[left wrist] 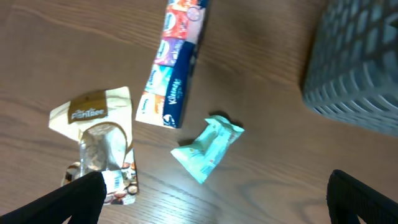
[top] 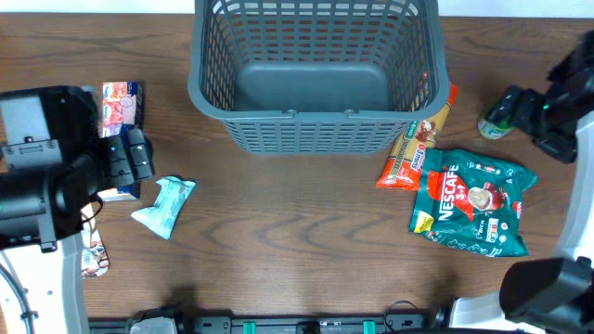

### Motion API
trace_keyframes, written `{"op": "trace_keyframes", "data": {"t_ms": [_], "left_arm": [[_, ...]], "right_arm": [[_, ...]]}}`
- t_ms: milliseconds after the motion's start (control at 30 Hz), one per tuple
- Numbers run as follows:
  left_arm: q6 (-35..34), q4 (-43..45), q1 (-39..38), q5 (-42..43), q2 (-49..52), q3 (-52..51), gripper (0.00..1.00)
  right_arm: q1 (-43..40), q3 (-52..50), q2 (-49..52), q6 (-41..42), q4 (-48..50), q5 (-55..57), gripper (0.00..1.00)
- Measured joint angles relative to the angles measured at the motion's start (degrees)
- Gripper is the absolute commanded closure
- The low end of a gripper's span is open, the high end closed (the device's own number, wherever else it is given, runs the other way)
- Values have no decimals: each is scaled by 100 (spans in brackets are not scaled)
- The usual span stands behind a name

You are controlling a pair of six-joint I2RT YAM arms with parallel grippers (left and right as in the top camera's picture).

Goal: Pack container
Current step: 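Move the right gripper over the green-capped jar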

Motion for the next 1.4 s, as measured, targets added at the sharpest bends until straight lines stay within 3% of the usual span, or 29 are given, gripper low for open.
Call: {"op": "trace_keyframes", "data": {"t_ms": [200,567,800,1400], "left_arm": [[0,37,46,4,2,0,1],[-17,37,46,7,66,0,1],[-20,39,46,7,66,0,1],[-20,39,46,7,66,0,1]], "right_arm": [[-595,109,686,-208,422,-271,1],[-715,1364,2334,61,79,-313,1],[-715,2111,2730,120,-227,-315,1],[-647,2166,3305,-363,254,-258,1]]}}
